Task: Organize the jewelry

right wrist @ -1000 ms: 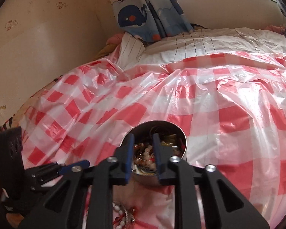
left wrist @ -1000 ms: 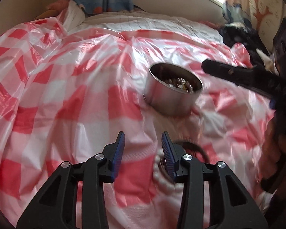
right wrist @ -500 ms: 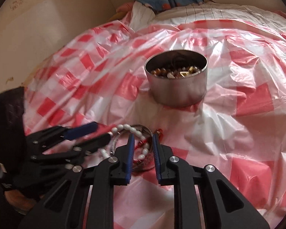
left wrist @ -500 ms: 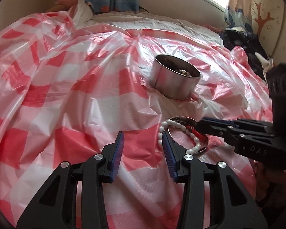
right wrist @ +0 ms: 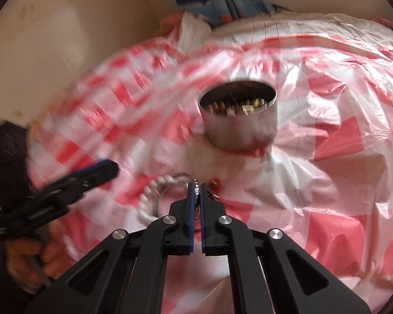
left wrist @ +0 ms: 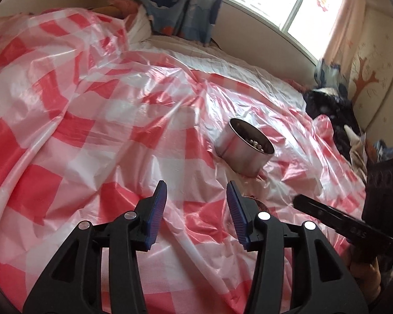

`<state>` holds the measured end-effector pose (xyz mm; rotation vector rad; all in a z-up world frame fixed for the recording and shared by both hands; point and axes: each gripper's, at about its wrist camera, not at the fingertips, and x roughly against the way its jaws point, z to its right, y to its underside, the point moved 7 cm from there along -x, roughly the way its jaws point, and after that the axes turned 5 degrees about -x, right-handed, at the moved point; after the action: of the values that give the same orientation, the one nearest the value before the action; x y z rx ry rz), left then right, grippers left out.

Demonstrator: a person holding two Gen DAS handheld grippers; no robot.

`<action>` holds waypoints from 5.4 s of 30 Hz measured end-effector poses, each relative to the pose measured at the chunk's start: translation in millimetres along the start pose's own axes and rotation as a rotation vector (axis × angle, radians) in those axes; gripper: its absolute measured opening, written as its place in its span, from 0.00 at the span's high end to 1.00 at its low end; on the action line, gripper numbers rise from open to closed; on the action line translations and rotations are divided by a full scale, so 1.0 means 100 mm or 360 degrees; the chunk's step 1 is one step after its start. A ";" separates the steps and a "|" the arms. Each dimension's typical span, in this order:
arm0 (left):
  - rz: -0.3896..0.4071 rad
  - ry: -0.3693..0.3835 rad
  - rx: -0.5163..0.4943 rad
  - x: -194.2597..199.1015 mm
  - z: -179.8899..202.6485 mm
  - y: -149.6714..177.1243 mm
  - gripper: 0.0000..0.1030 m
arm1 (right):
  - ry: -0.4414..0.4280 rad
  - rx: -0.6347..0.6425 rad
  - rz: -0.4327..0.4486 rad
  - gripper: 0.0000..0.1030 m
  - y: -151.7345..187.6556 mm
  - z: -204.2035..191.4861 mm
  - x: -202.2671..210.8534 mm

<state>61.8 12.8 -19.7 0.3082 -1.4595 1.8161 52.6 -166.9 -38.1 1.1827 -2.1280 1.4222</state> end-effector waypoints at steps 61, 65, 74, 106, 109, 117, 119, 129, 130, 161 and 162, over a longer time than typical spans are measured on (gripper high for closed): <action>-0.0267 0.0043 -0.0578 -0.47 0.78 0.37 0.94 | 0.0200 -0.0235 0.0051 0.95 -0.05 0.65 0.40; -0.0241 0.0143 -0.0503 -0.31 0.78 0.32 1.00 | 0.0201 -0.0262 0.0003 0.95 0.00 0.68 0.30; -0.0263 0.0219 -0.0413 -0.18 0.71 0.17 0.92 | 0.0220 -0.0272 -0.0024 0.93 0.04 0.69 0.24; -0.0028 0.0308 -0.0280 0.00 0.89 -0.15 0.94 | 0.0151 -0.0220 0.0220 0.92 -0.12 0.51 0.47; -0.0010 0.0321 -0.0300 -0.05 0.97 -0.24 0.94 | 0.0140 -0.0234 0.0265 0.92 -0.19 0.52 0.51; 0.0038 0.0344 -0.0310 -0.22 1.13 -0.53 0.94 | 0.0140 -0.0235 0.0335 0.92 -0.42 0.53 0.49; 0.0052 0.0353 -0.0312 -0.26 1.18 -0.61 0.94 | 0.0146 -0.0228 0.0347 0.92 -0.46 0.52 0.49; 0.0109 0.0385 -0.0231 -0.61 1.22 -1.01 0.94 | 0.0183 -0.0217 0.0384 0.92 -0.69 0.59 0.45; 0.0103 0.0373 -0.0218 -0.68 1.18 -1.04 0.94 | 0.0186 -0.0216 0.0385 0.92 -0.72 0.60 0.43; -0.0261 -0.0054 -0.0452 -0.66 0.67 0.14 0.79 | 0.0214 -0.0126 0.0033 0.77 -0.13 0.39 0.02; -0.0248 -0.0055 -0.0481 -0.64 0.70 0.14 0.79 | 0.0217 -0.0140 0.0034 0.77 -0.13 0.41 0.03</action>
<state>76.4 -77.5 -47.6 0.2926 -1.6593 1.4492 68.0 -206.2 -47.3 1.0042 -2.0920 1.3623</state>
